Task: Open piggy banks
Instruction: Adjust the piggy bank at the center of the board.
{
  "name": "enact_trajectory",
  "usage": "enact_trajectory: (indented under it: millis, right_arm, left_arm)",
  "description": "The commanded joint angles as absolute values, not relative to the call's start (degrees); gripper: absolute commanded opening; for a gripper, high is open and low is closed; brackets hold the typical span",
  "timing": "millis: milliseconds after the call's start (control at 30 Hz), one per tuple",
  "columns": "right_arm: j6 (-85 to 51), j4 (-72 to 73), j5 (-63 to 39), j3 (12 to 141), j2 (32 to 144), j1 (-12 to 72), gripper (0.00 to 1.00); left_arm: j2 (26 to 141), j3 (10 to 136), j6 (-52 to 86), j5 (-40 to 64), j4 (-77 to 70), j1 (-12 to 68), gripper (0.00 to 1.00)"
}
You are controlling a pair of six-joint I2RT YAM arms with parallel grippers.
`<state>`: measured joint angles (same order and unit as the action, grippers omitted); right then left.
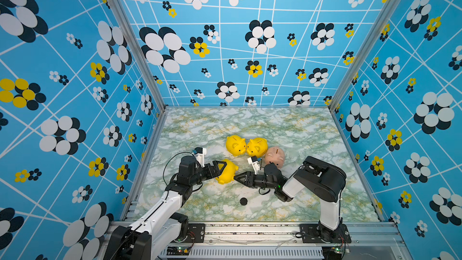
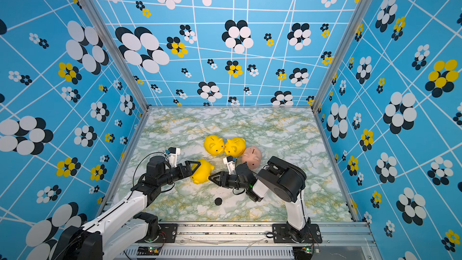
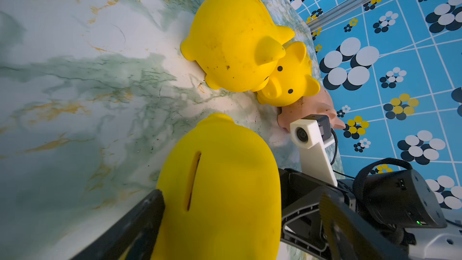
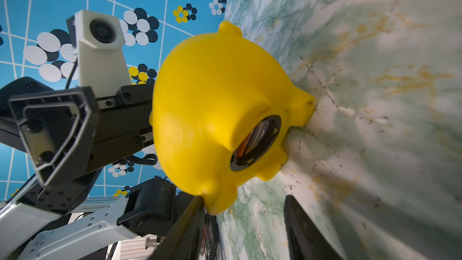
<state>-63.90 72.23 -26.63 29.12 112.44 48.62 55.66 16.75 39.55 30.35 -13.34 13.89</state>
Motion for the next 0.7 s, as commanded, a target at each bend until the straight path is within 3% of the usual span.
enact_trajectory:
  millis: [0,267,667]
  right_arm:
    - [-63.5,67.39,-27.66,28.92,111.97,48.25,0.55]
    - [-58.94,50.84,-24.25,31.83,107.92,48.22,0.53]
    - [-48.29,20.54,-14.34,38.52,99.85,48.25,0.53]
  left_arm:
    - [55.18,16.43,38.86,33.43,-13.54,13.86,0.99]
    - [53.93,19.58,38.55,35.07,-10.43,15.45,0.99]
    - [59.85,27.16,38.13,29.37,-8.97,28.94,0.99]
